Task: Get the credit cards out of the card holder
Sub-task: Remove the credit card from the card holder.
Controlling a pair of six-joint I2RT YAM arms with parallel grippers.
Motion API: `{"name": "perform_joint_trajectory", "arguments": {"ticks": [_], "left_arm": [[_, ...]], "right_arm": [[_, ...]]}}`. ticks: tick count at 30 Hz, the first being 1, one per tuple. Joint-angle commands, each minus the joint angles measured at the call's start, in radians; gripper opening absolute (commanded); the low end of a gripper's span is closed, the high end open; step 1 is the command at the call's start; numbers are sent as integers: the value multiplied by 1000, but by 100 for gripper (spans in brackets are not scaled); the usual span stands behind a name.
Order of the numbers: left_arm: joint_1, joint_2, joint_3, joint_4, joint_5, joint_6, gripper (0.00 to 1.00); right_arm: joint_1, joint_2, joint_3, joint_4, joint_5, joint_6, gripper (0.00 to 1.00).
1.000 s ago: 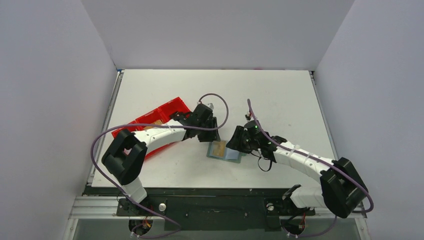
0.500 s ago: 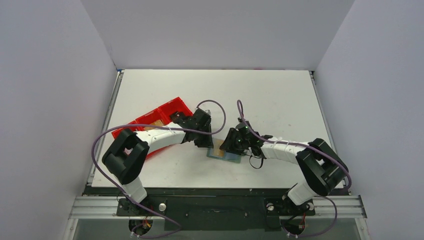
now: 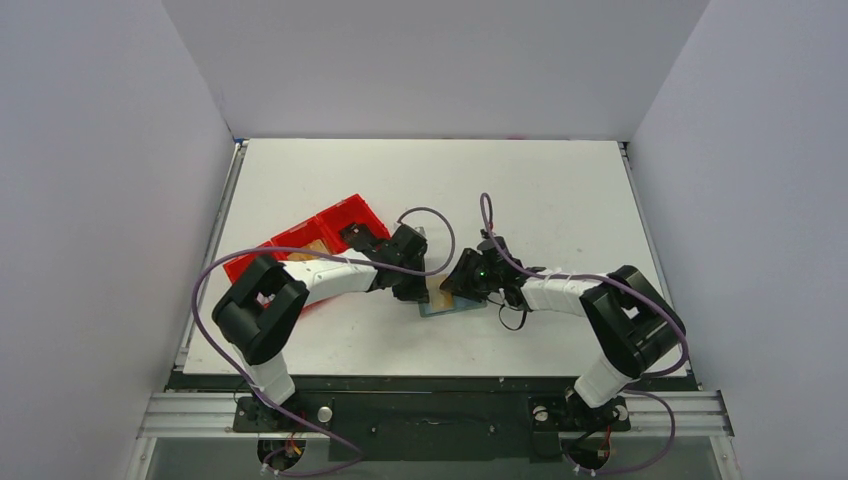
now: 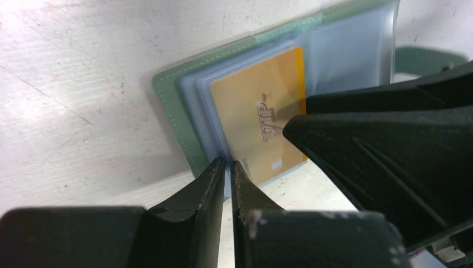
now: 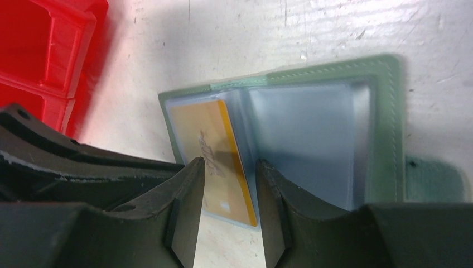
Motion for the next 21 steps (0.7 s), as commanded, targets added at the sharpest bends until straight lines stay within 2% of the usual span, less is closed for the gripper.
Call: {"name": "perform_joint_trajectory", "arguments": {"ticks": [1,14,21], "left_arm": [[-22,20,-16,48,-1,-37,7],[10,24,-6,1,-47,-38,6],[10,35,8,-6,-48,-35,6]], "right_arm": [[-10,19,11,62,-22,-11,36],[-10,-113,-59,41,-35,-14,36],[-11,-115,-42,26,-34,-19,35]]}}
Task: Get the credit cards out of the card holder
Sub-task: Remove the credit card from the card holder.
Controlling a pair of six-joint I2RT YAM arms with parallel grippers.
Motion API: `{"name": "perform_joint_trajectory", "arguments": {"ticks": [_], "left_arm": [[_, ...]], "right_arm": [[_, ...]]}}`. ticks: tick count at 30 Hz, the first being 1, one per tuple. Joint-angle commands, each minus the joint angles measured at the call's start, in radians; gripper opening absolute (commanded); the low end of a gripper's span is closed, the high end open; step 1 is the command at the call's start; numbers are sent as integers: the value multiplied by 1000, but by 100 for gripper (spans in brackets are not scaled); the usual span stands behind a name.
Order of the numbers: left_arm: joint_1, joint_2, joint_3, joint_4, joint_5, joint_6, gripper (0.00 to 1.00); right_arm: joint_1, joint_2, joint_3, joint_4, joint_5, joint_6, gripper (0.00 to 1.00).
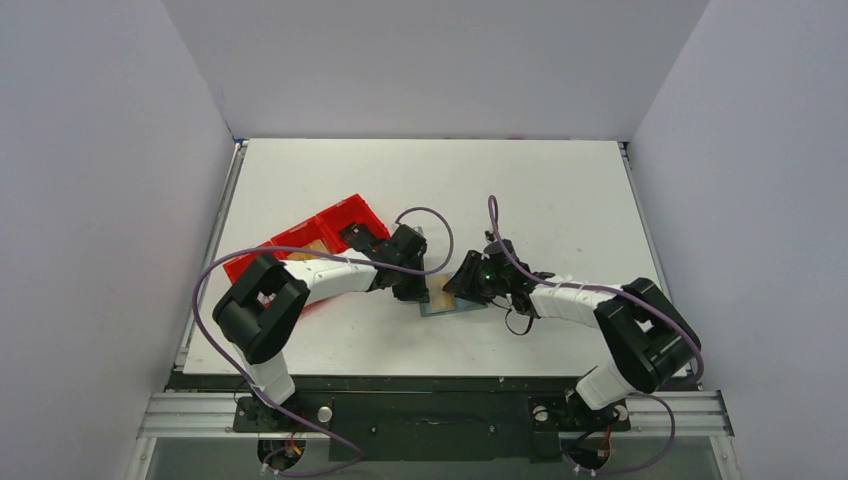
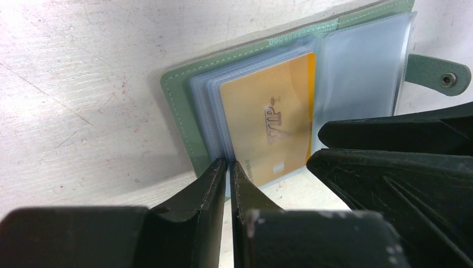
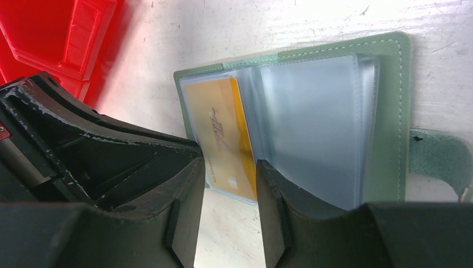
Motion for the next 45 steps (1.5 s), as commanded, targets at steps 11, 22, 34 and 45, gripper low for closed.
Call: {"name": "perform_joint_trajectory", "arguments": {"ticks": [11,22,34,45], "left_arm": [[10,44,27,-35,-48,12,5],[10,71,45,-39,-47,18,5],[10,82,40,-38,-46,17,4],[10,79,34,-37,-45,17,4]], "right_arm": [[-13,24,23,29,-17,-23,33],[-28,32,-13,105,-58,19,24],[-38,17,-55,199,-112,58,20],[-42,15,-78,240,-123,79,9]]}}
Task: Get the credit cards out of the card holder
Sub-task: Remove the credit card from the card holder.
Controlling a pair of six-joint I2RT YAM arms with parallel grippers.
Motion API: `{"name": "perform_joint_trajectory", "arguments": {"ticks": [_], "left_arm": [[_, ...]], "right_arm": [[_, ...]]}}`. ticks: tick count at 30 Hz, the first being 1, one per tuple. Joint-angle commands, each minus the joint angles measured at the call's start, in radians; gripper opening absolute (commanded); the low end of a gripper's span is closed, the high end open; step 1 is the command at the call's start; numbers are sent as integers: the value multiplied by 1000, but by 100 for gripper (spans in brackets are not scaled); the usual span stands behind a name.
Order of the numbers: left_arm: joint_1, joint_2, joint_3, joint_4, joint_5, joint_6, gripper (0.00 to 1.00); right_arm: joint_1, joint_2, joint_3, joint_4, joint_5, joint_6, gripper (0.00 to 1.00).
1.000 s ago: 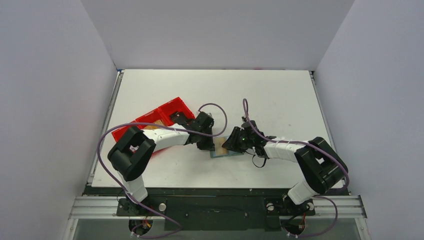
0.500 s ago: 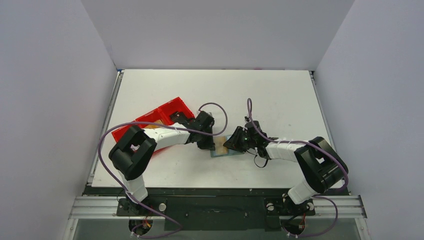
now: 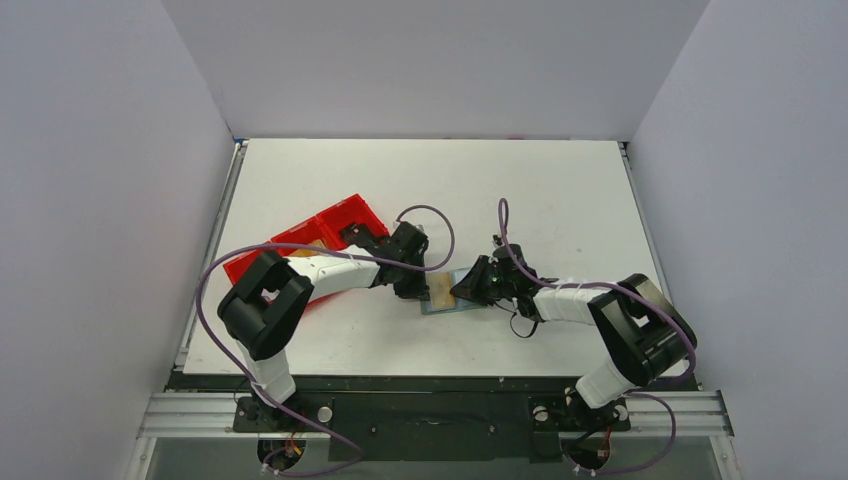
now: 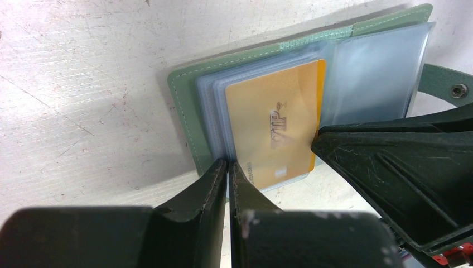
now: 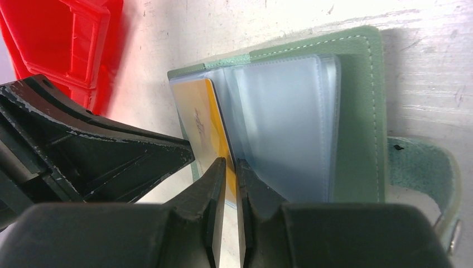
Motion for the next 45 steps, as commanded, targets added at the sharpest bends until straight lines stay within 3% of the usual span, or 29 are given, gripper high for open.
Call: {"name": "perform_joint_trajectory", "arguments": {"ticks": [1,9,24,28,45], "left_arm": [[4,46,-2,-19,-50,16,4],[4,44,0,-25,-50,20,3],[3,50,4,-37,-42,31,0],[6,51,1,-40,-45,32,0],[30,38,-43,-52,-61,38,0]], "right_arm": [[9,-18,-5,102,-55,24,7],[11,-10,-6,93,-42,3,5],[75,-14,58,-101,78,-117,7],[86,-9,71,-135,109,-133,3],[45,-53,48,-193,147,-170,0]]}}
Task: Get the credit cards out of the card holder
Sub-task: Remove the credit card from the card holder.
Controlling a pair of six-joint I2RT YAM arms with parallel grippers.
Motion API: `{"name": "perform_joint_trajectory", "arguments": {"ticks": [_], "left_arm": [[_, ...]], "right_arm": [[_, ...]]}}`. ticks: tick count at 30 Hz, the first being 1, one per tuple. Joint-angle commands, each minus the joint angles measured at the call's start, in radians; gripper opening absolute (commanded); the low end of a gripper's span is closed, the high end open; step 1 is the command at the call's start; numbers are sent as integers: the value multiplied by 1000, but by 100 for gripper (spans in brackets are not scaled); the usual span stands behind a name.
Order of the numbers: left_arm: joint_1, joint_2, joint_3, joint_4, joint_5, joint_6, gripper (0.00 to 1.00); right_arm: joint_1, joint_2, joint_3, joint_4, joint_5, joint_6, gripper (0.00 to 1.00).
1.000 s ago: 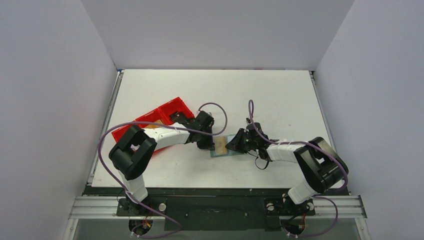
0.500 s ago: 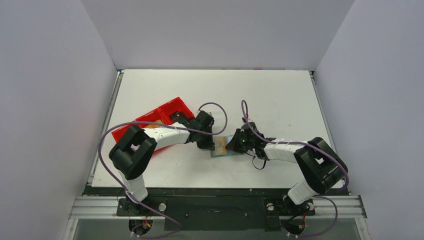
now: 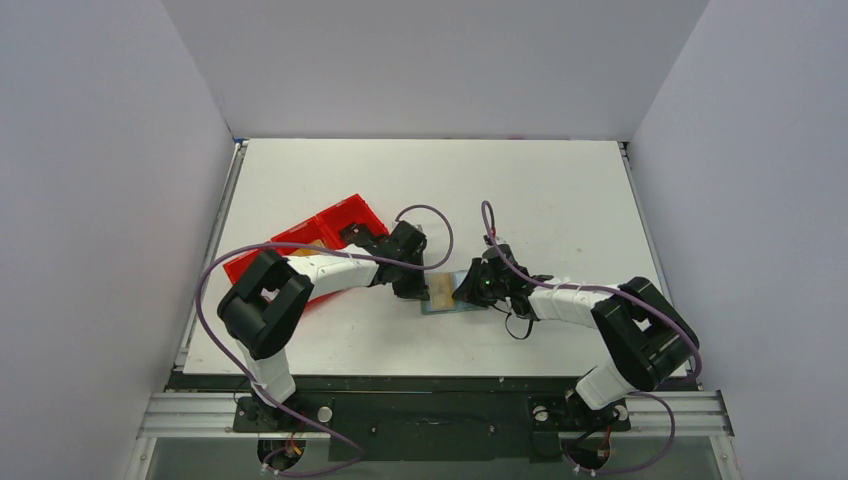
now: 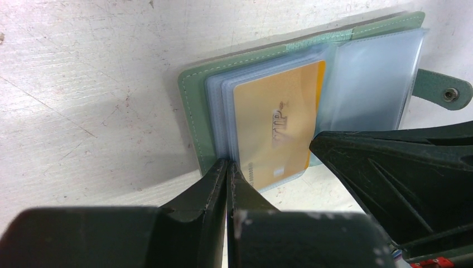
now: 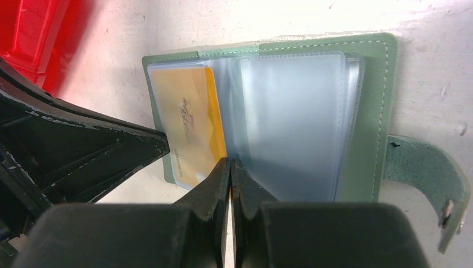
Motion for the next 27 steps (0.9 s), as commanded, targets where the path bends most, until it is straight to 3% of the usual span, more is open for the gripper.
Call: {"name": "perform_joint_trajectory", "arguments": {"ticks": [1,9,13,18,27], "left_arm": [[17,35,-44,-49,-77,33,0],[21,35,-49,-54,-75,53,0],[22,38,-48,-57,-72,61,0],[21,46,-40,-62,-66,67,0],[21,66,-17,-72,-63,81,0]], "right_arm": [[-16,-37,-8,-40,22,-30,0],[-23,-49,-24,3,-26,-24,1],[-26,-46,-24,51,-63,8,15],[-39,-39,-21,90,-78,38,24],[-40,0,-7,105,-79,44,26]]}}
